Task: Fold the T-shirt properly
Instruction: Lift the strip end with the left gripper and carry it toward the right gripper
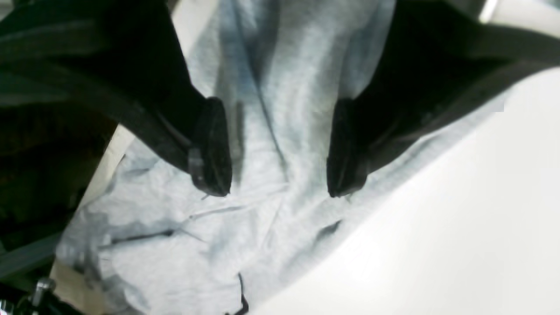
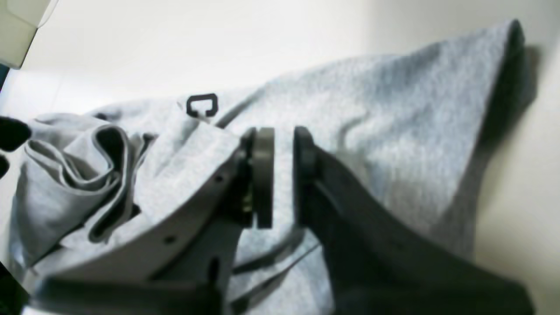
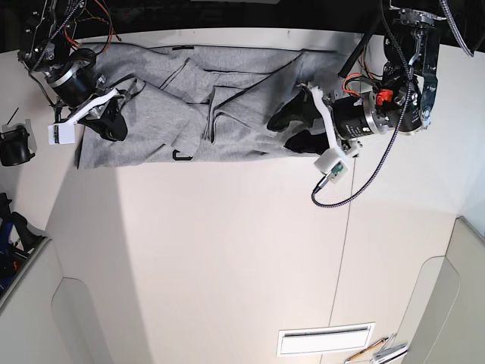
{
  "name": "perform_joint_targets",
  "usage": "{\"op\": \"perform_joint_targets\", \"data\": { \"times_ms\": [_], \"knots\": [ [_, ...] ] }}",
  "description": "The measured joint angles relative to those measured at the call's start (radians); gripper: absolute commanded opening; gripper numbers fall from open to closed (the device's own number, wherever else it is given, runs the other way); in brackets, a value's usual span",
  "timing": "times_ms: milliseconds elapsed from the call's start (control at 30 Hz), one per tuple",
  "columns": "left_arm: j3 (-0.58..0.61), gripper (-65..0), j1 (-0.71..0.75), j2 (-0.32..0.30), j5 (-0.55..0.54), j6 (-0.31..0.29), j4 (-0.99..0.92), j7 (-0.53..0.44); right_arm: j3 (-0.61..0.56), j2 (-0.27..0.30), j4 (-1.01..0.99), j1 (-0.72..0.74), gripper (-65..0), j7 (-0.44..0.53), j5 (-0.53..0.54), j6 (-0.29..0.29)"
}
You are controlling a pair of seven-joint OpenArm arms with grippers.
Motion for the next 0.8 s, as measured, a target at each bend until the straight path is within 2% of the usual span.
{"op": "perform_joint_targets", "data": {
  "times_ms": [300,500,600,800],
  "knots": [
    [0.026,-26.9,0.029,-0.001,-0.003,0.0,0.0,0.008,0.0,0.0,0.0,0.0,-56.3,0.0,0.0,0.0],
    [0.117,-26.9,0.045,0.0,-0.009,0.0,-0.004,-0.018,0.0,0.0,0.0,0.0,-56.3,0.0,0.0,0.0],
    [0.159,-26.9,0.045,-0.001,-0.07,0.0,-0.004,-0.018,0.0,0.0,0.0,0.001,-56.3,0.0,0.0,0.0],
    [0.323,-26.9,0.046,-0.001,-0.075,0.0,-0.004,-0.006,0.0,0.0,0.0,0.002,-56.2,0.0,0.0,0.0]
  ]
}}
